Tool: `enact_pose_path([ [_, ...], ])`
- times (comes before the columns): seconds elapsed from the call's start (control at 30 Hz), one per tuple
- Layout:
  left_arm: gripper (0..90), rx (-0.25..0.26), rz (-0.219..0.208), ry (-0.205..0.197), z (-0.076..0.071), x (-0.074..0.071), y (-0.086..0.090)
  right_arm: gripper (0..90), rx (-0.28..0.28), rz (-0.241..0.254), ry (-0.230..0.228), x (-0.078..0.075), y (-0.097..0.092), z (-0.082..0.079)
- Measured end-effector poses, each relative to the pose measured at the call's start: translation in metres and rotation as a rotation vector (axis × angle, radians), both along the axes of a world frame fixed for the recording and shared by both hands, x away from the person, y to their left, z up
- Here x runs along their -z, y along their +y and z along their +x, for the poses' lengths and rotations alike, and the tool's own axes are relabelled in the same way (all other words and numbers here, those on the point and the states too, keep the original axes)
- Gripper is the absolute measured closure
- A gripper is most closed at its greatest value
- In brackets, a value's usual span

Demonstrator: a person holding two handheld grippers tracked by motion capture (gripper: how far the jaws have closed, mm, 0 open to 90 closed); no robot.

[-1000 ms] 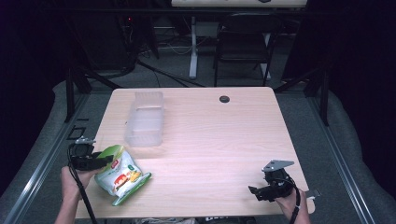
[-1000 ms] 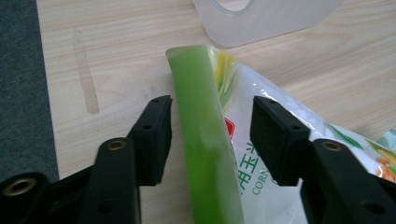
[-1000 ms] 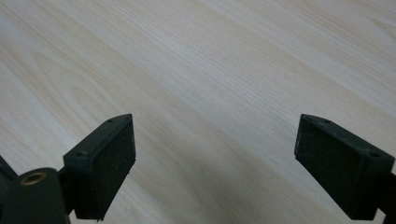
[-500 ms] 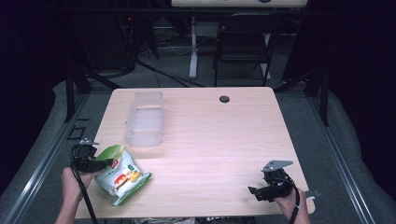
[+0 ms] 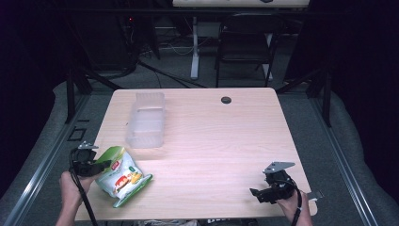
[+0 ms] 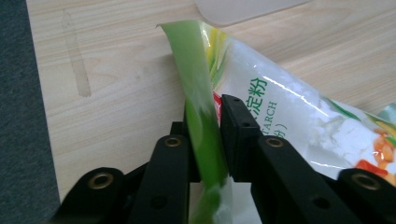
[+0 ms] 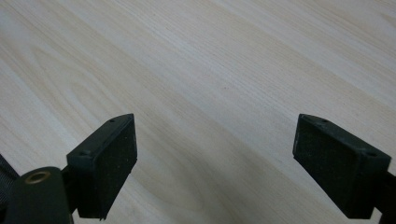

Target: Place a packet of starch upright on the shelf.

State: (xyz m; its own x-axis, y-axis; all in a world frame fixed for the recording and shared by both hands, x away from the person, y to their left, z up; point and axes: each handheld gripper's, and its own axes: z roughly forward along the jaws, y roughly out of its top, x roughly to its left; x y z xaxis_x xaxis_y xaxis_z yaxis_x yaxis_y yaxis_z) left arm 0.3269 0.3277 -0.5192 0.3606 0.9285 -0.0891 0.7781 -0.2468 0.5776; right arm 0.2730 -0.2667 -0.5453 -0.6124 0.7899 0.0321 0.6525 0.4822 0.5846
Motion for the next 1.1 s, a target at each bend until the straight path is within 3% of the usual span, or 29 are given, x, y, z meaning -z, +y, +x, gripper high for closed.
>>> enact_pose_path([
  [0.17,88.9,0.011,0.008,-0.011,-0.002,0.000,-0.002,13.0,-0.009,-0.005,0.000,0.000,0.001,0.000],
  [0.43,89.7,0.036,0.022,-0.022,-0.004,-0.009,-0.002,13.1,-0.008,-0.008,0.000,0.000,0.000,0.000],
  [0.67,90.0,0.063,0.009,-0.049,-0.006,-0.020,-0.003,13.2,-0.008,-0.006,0.001,0.000,0.001,0.000],
  [0.93,90.0,0.137,0.022,-0.100,-0.009,-0.042,-0.017,13.2,0.000,-0.011,-0.006,0.000,0.001,-0.001],
  [1.1,90.0,0.201,0.004,-0.123,-0.011,-0.054,-0.022,13.1,-0.006,-0.008,-0.004,0.000,0.001,0.000],
])
